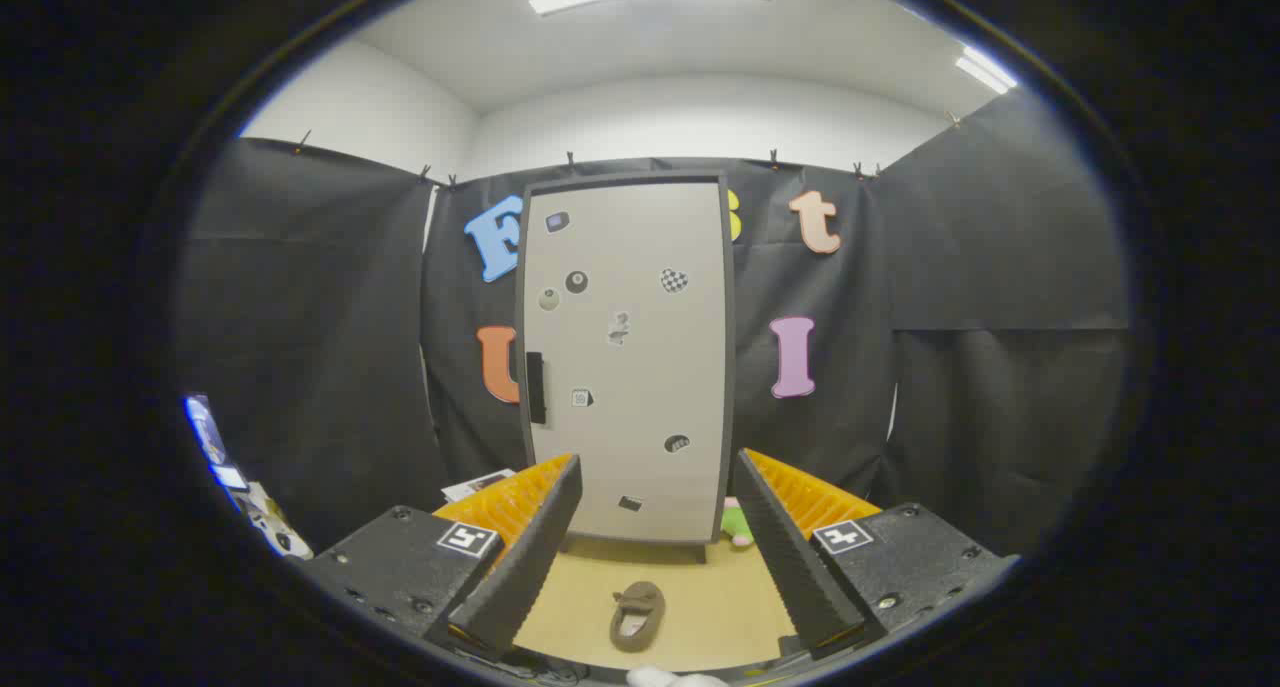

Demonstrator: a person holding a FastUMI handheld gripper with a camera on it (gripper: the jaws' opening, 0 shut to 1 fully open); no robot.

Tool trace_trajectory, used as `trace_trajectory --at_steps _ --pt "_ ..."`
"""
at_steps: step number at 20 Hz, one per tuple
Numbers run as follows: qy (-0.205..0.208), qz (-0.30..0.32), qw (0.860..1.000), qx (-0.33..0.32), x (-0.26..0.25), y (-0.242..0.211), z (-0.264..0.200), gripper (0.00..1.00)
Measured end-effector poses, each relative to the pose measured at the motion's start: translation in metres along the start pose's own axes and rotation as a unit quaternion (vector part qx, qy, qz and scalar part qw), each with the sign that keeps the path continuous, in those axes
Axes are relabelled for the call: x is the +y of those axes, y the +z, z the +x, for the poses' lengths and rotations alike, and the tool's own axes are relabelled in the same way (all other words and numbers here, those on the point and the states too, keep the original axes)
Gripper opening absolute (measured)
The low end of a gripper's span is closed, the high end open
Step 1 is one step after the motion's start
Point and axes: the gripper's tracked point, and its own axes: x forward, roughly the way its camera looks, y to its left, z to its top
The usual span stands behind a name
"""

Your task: Open the shoe cabinet door, grab the shoes and put them into the shoe cabinet, then close the shoe cabinet door.

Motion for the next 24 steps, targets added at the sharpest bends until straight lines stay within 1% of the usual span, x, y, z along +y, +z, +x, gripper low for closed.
trace_trajectory --at_steps 8,12,17,24 --pt "-0.009 -0.024 1.0 -0.003 0.002 0.002 -0.008 1.0" --pt "-0.013 -0.013 1.0 0.004 -0.001 -0.001 -0.009 0.99" --pt "-0.018 -0.016 1.0 0.011 0.002 -0.006 -0.006 1.0" --pt "-0.01 -0.002 1.0 0.029 0.022 -0.024 0.007 1.0"
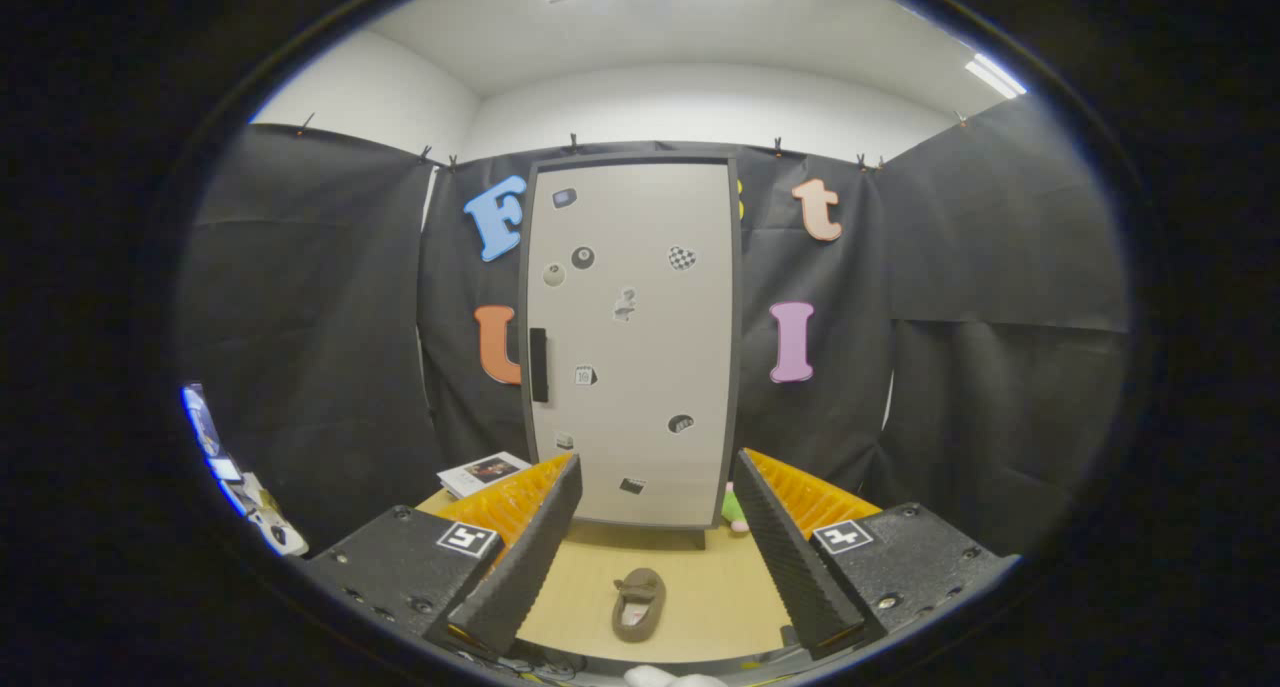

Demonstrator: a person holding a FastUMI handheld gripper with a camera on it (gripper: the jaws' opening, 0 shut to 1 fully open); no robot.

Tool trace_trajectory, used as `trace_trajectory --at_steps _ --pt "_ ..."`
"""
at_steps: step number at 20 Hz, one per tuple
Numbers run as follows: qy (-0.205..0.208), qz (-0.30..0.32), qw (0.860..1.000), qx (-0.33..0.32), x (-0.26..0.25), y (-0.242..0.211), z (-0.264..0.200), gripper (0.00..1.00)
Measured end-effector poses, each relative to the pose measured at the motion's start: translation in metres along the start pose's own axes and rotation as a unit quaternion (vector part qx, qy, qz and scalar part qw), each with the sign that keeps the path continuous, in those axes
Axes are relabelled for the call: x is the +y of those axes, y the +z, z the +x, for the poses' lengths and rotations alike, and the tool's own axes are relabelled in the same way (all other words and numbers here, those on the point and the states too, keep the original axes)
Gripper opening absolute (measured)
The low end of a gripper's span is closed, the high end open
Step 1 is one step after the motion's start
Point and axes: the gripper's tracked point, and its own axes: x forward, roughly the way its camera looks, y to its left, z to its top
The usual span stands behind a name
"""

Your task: Open the shoe cabinet door, grab the shoes and put them into the shoe cabinet, then close the shoe cabinet door.

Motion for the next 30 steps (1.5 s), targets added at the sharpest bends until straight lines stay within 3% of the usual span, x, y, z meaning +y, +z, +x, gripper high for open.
trace_trajectory --at_steps 9,15,24,30 --pt "-0.015 0.005 1.0 0.007 0.01 -0.007 0.032 1.0" --pt "-0.015 -0.002 1.0 -0.004 0.032 0.005 0.08 1.0" --pt "0.057 0.012 0.998 -0.02 0.127 0.037 0.22 1.0" --pt "0.062 0.0 0.998 -0.015 0.176 0.038 0.317 1.0"
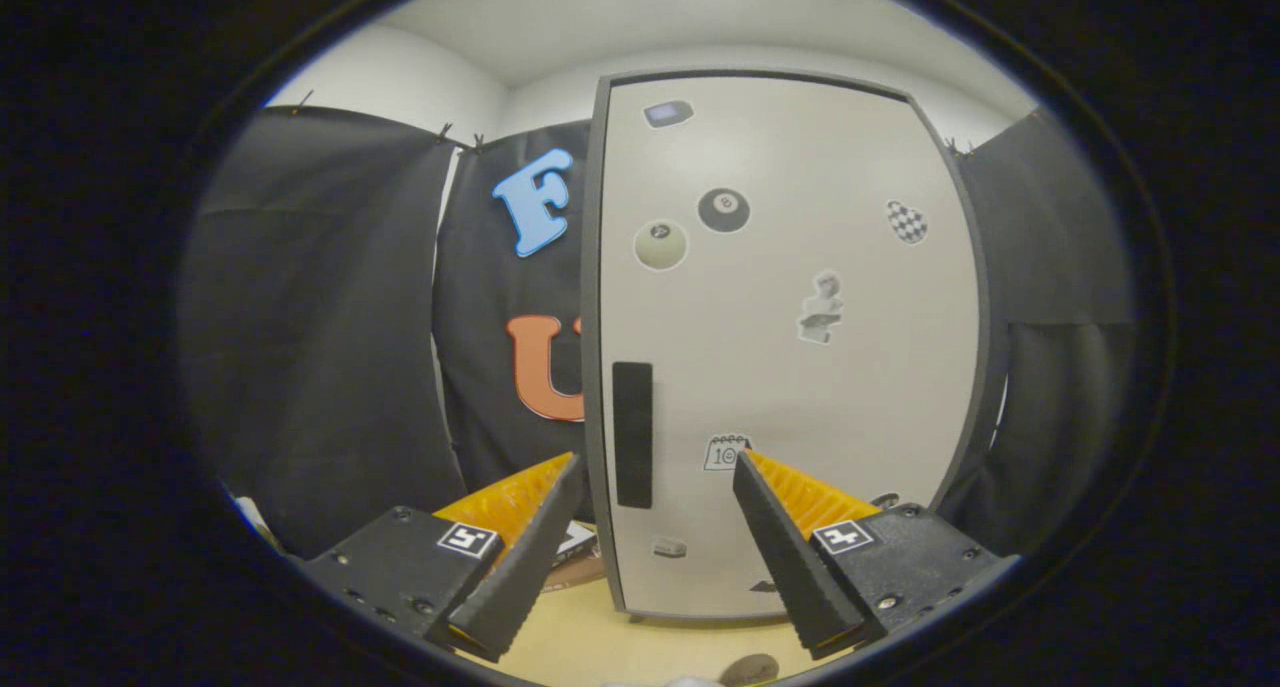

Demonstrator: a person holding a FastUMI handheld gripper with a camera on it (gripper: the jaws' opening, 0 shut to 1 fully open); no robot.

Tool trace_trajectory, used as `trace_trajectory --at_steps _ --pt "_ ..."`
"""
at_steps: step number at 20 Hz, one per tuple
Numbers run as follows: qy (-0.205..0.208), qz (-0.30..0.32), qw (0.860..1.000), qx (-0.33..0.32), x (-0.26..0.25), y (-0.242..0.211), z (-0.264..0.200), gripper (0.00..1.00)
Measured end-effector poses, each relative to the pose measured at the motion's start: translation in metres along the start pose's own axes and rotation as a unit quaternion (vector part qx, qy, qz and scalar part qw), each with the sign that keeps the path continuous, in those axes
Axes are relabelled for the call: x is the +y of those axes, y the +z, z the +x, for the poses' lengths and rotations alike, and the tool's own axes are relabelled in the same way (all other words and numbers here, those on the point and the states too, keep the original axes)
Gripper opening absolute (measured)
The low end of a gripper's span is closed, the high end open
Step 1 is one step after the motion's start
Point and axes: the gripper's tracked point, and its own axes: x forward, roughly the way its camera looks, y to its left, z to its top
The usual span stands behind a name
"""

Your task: Open the shoe cabinet door, grab the shoes and put them into the shoe cabinet, then close the shoe cabinet door.

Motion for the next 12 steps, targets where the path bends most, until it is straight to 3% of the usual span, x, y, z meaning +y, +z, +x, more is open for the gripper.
trace_trajectory --at_steps 4,7,12 --pt "-0.017 0.005 1.0 0.017 0.005 -0.008 0.05 0.93" --pt "-0.015 0.005 0.999 0.031 0.012 -0.013 0.07 0.79" --pt "-0.035 0.025 0.998 0.041 0.006 -0.016 0.079 0.46"
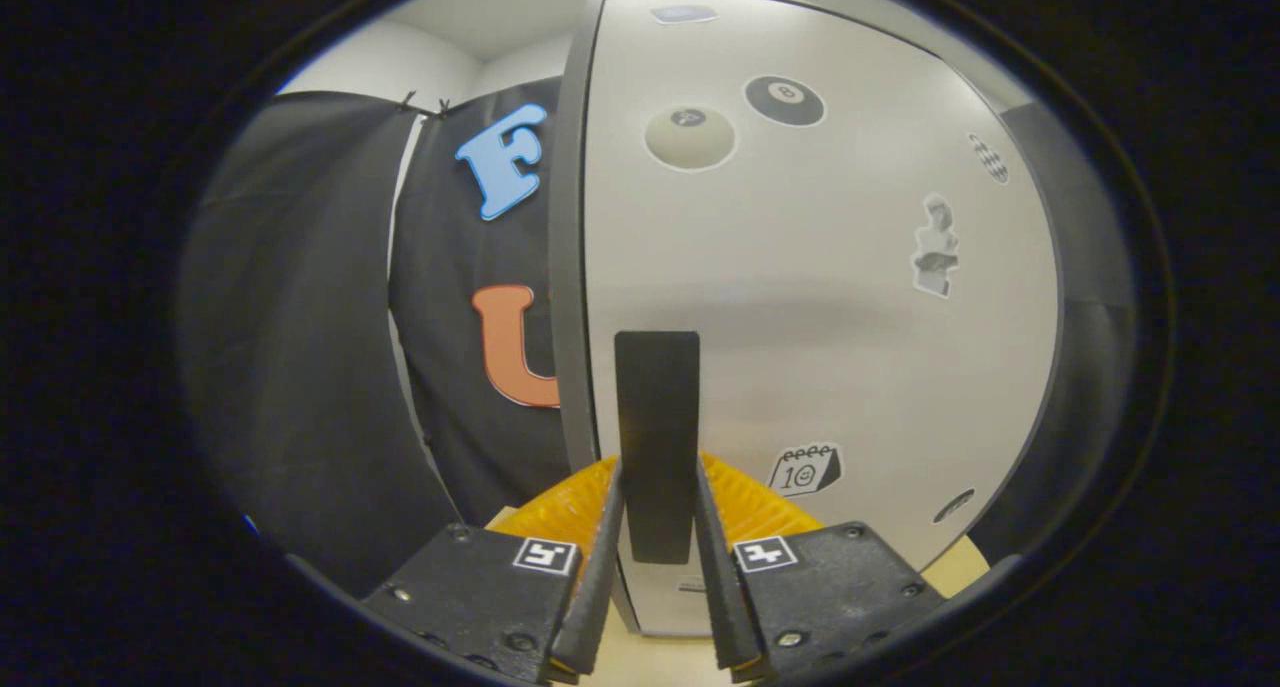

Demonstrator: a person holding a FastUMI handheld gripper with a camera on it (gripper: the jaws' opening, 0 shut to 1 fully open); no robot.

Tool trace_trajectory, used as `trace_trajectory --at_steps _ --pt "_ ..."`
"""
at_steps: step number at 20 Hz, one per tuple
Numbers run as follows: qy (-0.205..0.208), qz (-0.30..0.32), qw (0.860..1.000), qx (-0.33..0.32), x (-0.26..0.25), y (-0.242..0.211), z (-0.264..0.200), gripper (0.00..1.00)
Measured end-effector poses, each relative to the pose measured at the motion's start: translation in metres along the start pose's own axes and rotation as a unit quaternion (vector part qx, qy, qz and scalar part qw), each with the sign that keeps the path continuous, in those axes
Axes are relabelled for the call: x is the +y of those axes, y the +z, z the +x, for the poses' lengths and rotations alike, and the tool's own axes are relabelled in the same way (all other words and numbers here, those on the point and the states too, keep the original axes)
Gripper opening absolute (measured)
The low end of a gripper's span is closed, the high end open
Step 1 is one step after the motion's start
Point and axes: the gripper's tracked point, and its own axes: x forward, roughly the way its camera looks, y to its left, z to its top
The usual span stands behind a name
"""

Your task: Open the shoe cabinet door, grab the shoes and put them into the shoe cabinet, then close the shoe cabinet door.

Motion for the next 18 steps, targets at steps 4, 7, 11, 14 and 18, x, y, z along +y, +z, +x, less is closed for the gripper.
trace_trajectory --at_steps 4,7,11,14,18 --pt "0.01 -0.002 1.0 0.005 -0.002 0.0 -0.001 0.35" --pt "0.034 -0.003 0.999 0.012 -0.001 -0.001 -0.008 0.31" --pt "0.061 -0.017 0.998 0.011 0.002 -0.004 -0.043 0.28" --pt "0.075 -0.03 0.997 0.011 -0.012 -0.009 -0.09 0.28" --pt "0.082 -0.04 0.996 0.01 -0.03 -0.018 -0.139 0.28"
